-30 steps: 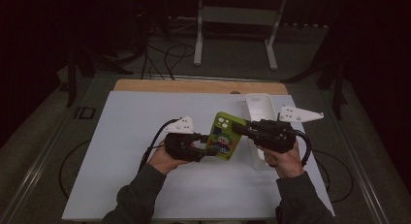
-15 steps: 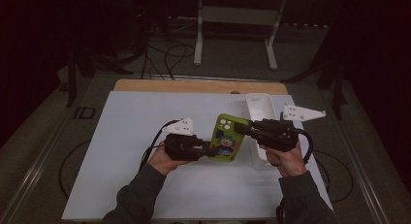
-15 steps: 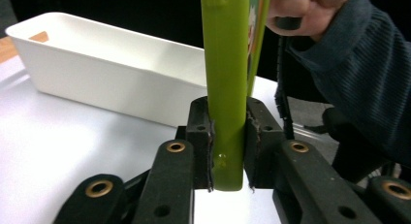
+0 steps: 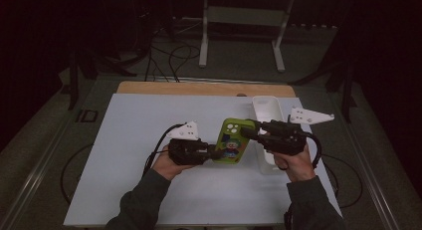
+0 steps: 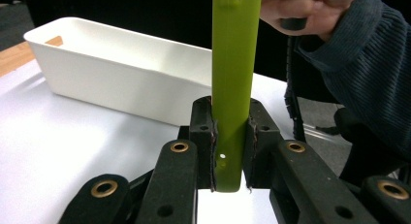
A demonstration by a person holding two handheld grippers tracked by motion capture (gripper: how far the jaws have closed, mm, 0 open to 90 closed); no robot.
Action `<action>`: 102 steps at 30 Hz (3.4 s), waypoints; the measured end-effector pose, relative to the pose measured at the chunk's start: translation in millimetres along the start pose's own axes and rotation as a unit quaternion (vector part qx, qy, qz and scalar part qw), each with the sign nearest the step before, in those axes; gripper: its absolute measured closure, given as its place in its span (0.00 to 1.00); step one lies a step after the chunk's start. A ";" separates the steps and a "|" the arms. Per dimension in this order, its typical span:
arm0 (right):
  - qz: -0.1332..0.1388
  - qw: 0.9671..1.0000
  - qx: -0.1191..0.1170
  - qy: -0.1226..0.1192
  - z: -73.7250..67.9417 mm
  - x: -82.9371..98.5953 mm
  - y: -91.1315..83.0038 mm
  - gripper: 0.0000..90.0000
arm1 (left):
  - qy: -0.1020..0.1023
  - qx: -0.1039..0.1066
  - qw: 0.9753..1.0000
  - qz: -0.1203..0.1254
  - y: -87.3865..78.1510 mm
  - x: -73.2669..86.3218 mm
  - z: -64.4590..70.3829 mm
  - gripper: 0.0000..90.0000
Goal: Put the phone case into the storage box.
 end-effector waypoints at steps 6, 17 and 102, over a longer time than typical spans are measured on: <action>-0.013 0.999 0.030 0.001 1.2 2.3 3.4 0.48 | -0.002 -0.033 0.999 0.005 -1.5 0.8 -1.9 0.87; -0.025 0.993 0.111 -0.003 -2.6 7.7 14.0 0.30 | -0.005 -0.104 0.994 0.015 0.3 0.4 -3.0 0.87; 0.037 0.944 0.328 0.029 -7.1 8.8 59.9 0.17 | -0.035 -0.211 0.977 0.023 28.7 6.9 3.2 0.73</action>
Point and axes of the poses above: each handheld gripper's, and its own axes: y roughly forward along the jaws, x roughly out of its underside, z roughly to its right, the point moved 4 cm from there along y, roughly forward along the jaws
